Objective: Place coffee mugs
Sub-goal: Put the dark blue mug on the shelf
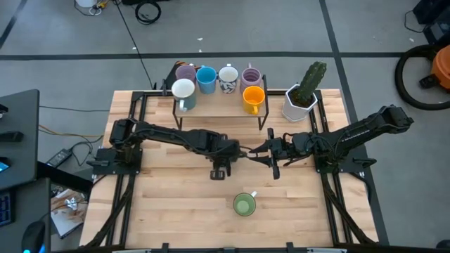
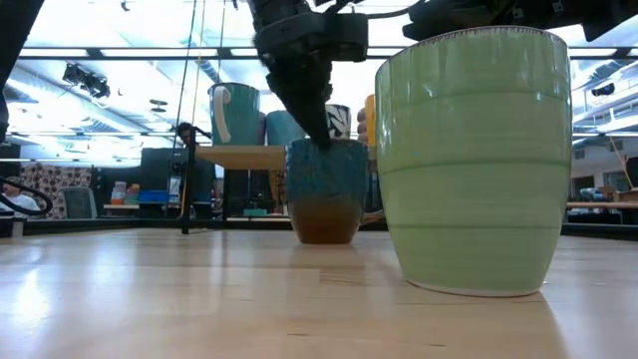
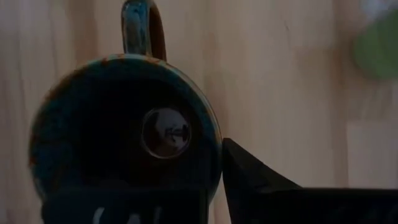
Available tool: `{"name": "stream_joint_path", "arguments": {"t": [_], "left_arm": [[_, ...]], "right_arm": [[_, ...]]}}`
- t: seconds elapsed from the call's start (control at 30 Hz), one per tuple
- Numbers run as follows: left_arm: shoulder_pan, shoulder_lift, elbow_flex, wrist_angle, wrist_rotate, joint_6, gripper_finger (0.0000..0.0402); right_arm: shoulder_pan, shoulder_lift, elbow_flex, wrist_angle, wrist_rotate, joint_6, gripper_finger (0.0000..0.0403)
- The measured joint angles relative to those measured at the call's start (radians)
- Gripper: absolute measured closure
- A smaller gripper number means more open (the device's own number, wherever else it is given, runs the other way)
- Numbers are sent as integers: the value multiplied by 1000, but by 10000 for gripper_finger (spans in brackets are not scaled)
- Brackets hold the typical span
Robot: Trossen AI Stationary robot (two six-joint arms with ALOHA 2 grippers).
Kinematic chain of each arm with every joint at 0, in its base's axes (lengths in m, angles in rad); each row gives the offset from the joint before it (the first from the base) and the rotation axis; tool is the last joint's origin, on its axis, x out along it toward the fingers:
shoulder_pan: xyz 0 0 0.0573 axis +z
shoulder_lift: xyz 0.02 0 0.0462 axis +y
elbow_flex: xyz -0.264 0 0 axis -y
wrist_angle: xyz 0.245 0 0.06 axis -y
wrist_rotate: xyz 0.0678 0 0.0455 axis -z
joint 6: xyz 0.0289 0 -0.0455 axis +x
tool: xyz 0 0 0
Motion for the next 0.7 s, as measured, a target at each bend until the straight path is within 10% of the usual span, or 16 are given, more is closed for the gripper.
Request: {"name": "stream_joint_path", "arguments": {"t": [0.7], "left_arm": [[13,-57,13,-289,115,499,371]], "right_arm": [[7,0,0,-2,-5,8,283]]}}
